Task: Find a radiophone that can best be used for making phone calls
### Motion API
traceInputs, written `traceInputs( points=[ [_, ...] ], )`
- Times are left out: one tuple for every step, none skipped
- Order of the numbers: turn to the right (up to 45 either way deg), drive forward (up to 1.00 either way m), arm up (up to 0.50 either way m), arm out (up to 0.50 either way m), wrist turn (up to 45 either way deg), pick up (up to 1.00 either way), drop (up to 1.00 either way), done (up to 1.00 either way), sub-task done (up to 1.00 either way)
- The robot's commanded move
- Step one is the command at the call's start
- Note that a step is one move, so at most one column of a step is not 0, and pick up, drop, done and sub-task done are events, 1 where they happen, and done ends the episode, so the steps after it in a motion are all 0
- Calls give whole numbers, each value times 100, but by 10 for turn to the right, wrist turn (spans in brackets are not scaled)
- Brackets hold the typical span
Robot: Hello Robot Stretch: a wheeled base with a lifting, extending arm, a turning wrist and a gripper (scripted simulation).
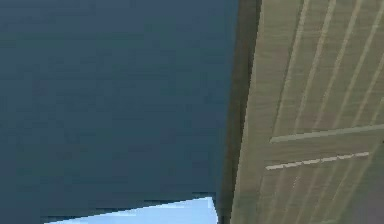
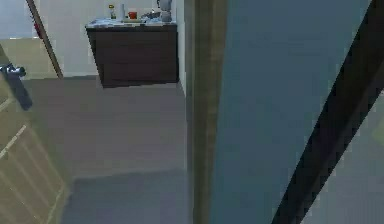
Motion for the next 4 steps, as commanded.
traceInputs(
  points=[
    [450, 0, 0, 0, 0, 0, 0, 0, 0],
    [0, 60, 0, 0, 0, 0, 0, 0, 0],
    [330, 0, 0, 0, 0, 0, 0, 0, 0],
    [0, 60, 0, 0, 0, 0, 0, 0, 0]
  ],
)
